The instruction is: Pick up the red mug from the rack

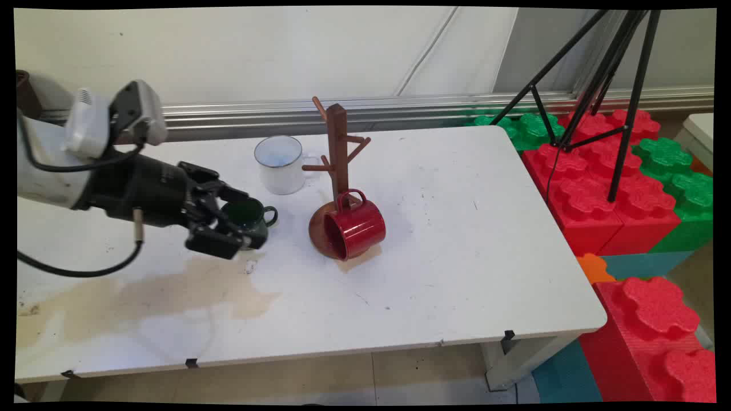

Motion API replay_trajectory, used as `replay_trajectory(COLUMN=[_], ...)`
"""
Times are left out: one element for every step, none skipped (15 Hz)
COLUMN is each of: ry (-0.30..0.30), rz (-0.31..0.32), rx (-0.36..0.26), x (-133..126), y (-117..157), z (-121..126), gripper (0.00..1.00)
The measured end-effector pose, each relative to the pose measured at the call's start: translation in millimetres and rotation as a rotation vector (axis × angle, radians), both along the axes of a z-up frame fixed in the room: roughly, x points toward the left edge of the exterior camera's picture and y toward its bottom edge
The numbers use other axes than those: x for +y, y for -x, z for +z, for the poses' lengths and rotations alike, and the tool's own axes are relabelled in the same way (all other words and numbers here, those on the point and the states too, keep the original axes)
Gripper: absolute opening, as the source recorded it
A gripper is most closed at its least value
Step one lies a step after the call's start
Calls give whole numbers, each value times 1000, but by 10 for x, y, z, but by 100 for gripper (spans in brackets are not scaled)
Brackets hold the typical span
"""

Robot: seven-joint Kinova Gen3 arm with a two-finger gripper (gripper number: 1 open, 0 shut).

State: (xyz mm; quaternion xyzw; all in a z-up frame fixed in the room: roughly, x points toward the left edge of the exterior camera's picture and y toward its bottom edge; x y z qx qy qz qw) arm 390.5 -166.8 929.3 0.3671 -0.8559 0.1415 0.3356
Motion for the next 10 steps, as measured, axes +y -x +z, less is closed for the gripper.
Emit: replay_trajectory(ry=[-5, -8, -13, -16, -22, -28, -36, -43, -48, -55], rz=[7, 11, 17, 21, 28, 35, 43, 49, 54, 61], rx=[12, 19, 30, 37, 48, 57, 66, 73, 78, 85], x=[-25, -44, -73, -94, -130, -160, -192, -221, -239, -265], y=[43, 71, 113, 140, 184, 219, 255, 286, 306, 335], z=[-24, -42, -68, -87, -121, -152, -191, -227, -253, -290], gripper=[100, 100, 100, 100, 100, 100, 100, 100, 100, 100])
